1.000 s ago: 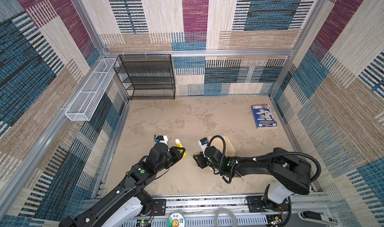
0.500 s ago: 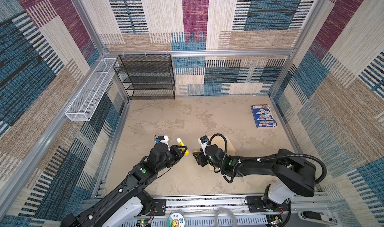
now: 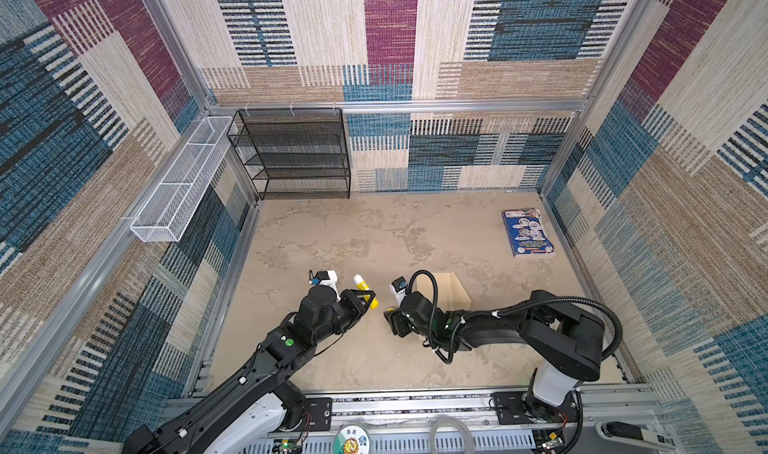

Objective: Place the letter into the envelope and seal it
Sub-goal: 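Pull the cap off the glue stick with the right gripper, then drop the yellow cap onto the table with the right gripper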

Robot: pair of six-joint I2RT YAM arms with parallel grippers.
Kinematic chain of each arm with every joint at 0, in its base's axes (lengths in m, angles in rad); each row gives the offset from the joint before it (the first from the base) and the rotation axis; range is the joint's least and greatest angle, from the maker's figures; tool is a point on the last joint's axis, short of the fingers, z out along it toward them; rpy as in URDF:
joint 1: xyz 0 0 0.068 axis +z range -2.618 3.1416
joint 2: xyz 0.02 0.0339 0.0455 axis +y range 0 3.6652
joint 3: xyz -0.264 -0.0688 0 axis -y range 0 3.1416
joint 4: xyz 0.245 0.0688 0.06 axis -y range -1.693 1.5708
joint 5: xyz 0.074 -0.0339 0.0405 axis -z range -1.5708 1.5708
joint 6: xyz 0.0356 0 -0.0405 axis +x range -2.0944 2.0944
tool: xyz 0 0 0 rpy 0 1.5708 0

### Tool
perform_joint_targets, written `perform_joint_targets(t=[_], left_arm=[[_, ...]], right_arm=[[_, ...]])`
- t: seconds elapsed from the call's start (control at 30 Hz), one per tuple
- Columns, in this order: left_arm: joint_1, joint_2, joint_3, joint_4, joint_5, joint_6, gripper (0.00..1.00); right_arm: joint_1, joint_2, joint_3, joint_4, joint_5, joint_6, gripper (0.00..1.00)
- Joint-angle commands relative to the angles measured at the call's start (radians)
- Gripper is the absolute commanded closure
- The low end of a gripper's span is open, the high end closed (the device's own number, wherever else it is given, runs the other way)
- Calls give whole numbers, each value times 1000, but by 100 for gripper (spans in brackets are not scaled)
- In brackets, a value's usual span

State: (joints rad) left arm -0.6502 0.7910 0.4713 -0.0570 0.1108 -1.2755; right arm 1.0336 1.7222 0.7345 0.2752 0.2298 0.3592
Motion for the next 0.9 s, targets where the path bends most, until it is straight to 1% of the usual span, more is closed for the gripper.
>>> perform_joint_targets(t=[0.0, 0.2, 0.47, 0.63, 0.77, 0.87], left_arm=[[1, -1, -5, 38, 7, 5, 100], [1, -11, -7, 34, 9, 9, 100], [1, -43, -6, -3, -5, 24, 100], [1, -42, 0, -13, -3, 37, 100], [1, -48, 3, -31, -2, 48, 100], [2, -53, 3, -33, -3, 53, 100]], right_arm=[[1, -7, 18, -14, -5, -24, 28], [1, 66, 92, -116, 19, -34, 25], [2, 104, 87, -122, 25, -43, 24], [8, 126, 74, -132, 9, -50, 24], [37, 142, 65, -145, 21, -44, 24], [39, 136, 47, -121, -2, -25, 24]])
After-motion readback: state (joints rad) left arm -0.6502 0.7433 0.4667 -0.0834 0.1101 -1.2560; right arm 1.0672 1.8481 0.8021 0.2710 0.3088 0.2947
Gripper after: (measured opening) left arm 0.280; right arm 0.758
